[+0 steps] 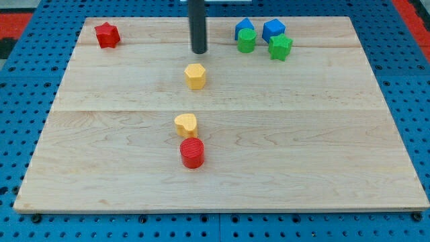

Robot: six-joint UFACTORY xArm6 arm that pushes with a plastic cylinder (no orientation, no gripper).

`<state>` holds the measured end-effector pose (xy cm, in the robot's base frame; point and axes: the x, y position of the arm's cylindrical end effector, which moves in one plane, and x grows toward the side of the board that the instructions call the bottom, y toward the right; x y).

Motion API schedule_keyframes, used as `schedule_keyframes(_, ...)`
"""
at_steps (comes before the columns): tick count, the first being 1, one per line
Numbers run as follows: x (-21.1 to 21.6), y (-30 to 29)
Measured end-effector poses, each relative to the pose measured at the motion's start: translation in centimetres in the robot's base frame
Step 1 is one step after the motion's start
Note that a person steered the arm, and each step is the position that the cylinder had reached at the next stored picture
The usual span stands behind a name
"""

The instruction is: Push blue cube along with blue triangle slightly left

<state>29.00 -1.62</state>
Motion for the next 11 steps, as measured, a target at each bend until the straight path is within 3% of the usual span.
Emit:
schedule_keyframes(3, 0.1, -0.5)
schedule_keyframes(4, 2.4, 0.3)
schedule_keyframes(5, 5.7, 3.8)
schedule_keyframes(6, 6.2, 7.2)
schedule_keyframes(7, 7.6, 17.4)
schedule_keyframes(8, 5.3, 24.5)
schedule_keyframes(9, -2.2, 23.4)
schedule_keyframes(10, -5.2, 18.4)
schedule_keyframes(11, -5.2, 13.2)
